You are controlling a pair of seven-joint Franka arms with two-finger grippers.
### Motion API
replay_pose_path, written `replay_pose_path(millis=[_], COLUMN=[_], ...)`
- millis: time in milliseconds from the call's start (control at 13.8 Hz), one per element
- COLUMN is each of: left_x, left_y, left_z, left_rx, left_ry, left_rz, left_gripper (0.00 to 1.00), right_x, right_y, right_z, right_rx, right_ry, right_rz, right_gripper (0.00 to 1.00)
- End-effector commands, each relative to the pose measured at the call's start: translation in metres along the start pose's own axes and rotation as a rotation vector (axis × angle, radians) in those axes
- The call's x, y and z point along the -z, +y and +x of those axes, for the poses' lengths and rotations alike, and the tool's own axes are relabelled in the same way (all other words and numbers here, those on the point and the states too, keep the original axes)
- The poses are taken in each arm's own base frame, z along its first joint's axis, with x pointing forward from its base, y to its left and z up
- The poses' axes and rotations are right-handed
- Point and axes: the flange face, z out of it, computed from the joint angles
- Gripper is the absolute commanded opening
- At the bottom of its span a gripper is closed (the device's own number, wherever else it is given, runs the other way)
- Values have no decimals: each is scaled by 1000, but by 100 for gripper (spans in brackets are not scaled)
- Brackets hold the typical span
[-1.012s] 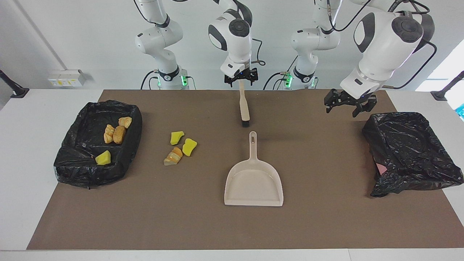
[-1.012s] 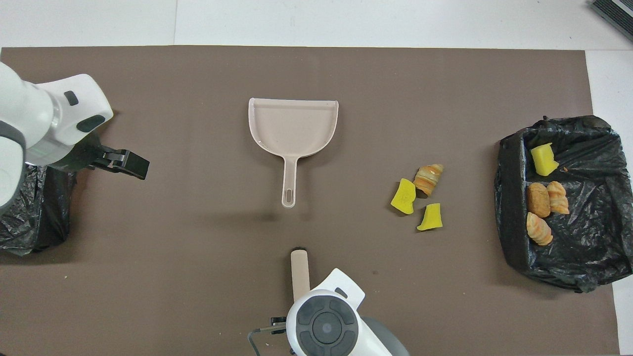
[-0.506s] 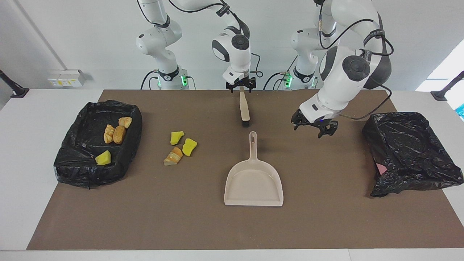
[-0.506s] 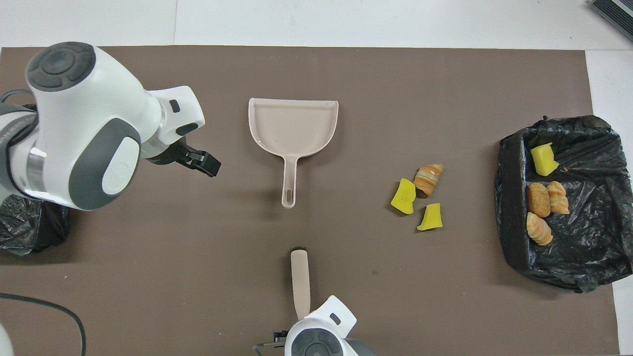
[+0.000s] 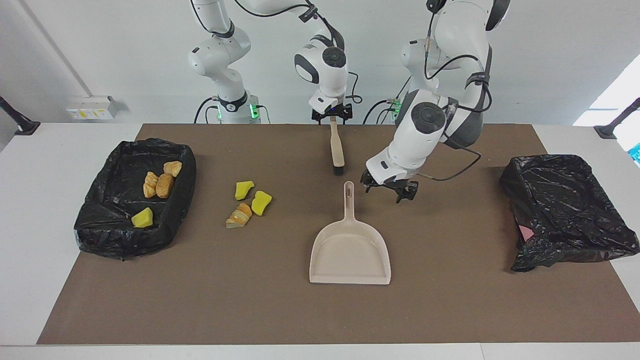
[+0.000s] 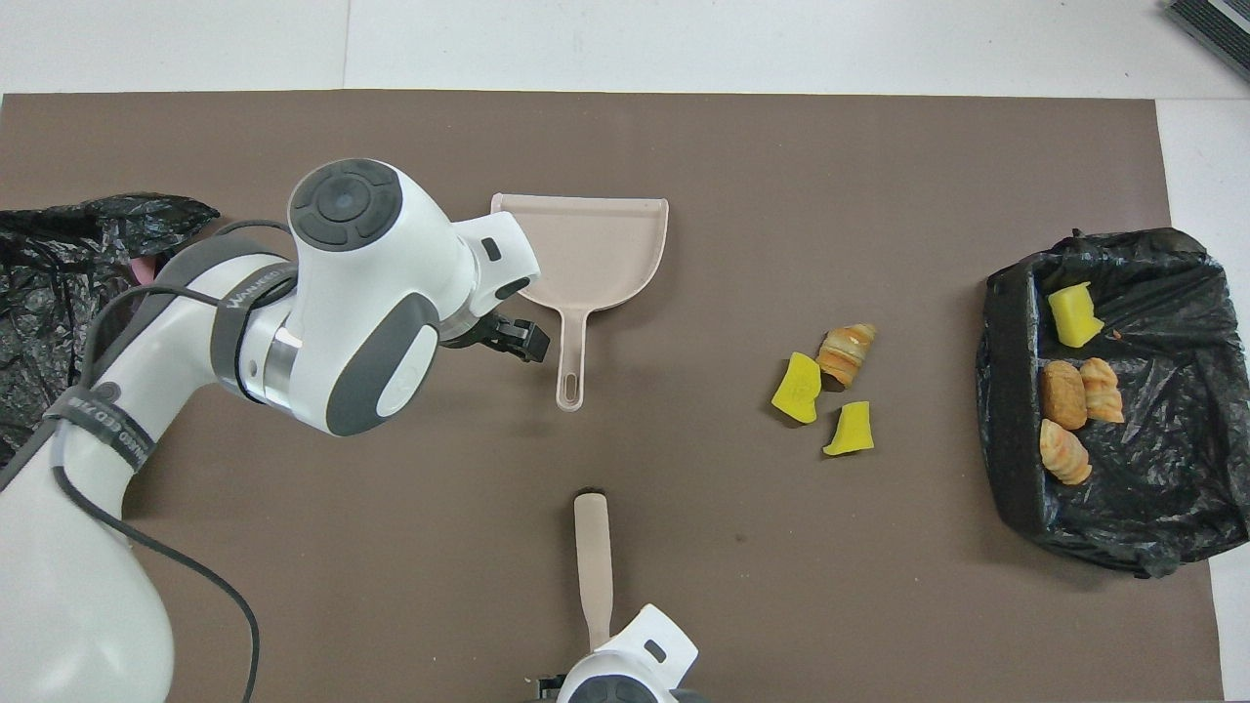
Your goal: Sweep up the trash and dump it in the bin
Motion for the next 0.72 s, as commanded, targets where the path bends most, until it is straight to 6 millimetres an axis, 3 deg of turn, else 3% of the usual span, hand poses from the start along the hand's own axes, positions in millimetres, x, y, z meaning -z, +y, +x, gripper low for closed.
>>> replay_pose_path(millis=[0, 72, 289, 362, 506, 578, 651], left_x=[-15, -19, -47, -54, -62, -62, -62], left_y=[33, 43, 79, 87, 85, 83, 83], left_z=[4, 5, 15, 18, 24, 27, 27], left_rx=[55, 89, 240, 237, 233, 226, 225], left_ry=[29, 38, 66, 67, 65, 74, 69], left_rz=[29, 35, 103, 107, 110, 122, 128], left_gripper=[100, 100, 100, 100, 100, 100, 90], right_x=[8, 8, 8, 8, 13, 16, 16], right_y=[2, 3, 4, 5, 7, 8, 8], right_z=[-1, 1, 5, 5, 12, 14, 14], right_rx=[-32, -35, -41, -43, -64, -65, -62], right_ry=[7, 8, 9, 8, 7, 8, 8], right_rz=[32, 34, 37, 36, 41, 43, 43], right_gripper=[88, 78, 26, 13, 0, 0, 0])
